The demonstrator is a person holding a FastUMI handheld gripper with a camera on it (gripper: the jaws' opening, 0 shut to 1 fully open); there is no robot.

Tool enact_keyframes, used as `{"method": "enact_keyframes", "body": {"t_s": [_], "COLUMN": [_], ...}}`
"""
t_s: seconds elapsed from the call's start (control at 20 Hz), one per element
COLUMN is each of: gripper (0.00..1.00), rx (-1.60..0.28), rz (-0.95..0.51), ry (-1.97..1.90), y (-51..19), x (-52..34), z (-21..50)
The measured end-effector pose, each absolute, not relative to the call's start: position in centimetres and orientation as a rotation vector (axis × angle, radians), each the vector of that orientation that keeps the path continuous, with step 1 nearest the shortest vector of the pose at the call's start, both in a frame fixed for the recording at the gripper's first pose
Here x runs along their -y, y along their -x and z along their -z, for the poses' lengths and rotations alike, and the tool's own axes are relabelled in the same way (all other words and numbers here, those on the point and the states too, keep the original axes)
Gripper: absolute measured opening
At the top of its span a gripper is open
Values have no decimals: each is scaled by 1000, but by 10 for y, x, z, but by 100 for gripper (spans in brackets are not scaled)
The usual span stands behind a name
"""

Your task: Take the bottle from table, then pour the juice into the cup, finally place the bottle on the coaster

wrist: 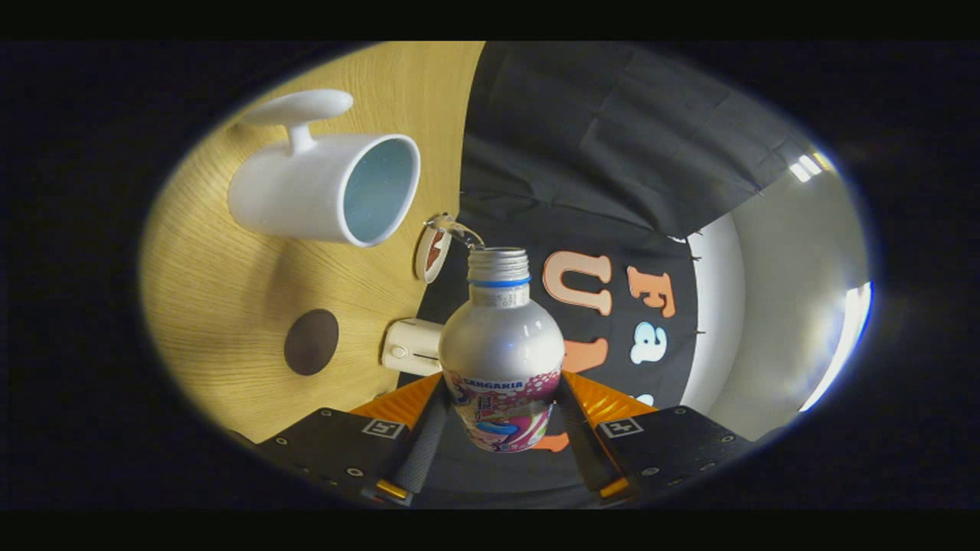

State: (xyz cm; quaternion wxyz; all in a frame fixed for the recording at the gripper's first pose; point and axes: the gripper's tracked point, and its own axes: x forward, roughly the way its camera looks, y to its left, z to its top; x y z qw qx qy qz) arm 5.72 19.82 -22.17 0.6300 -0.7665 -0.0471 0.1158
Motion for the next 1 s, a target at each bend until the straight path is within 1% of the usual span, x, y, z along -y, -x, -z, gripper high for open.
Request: {"method": "enact_keyframes", "body": {"t_s": [1.0], "gripper": [77], "rx": [158], "rz": [-285], "ry": [1854], "y": [-64], "x": [-198], "z": [216]}}
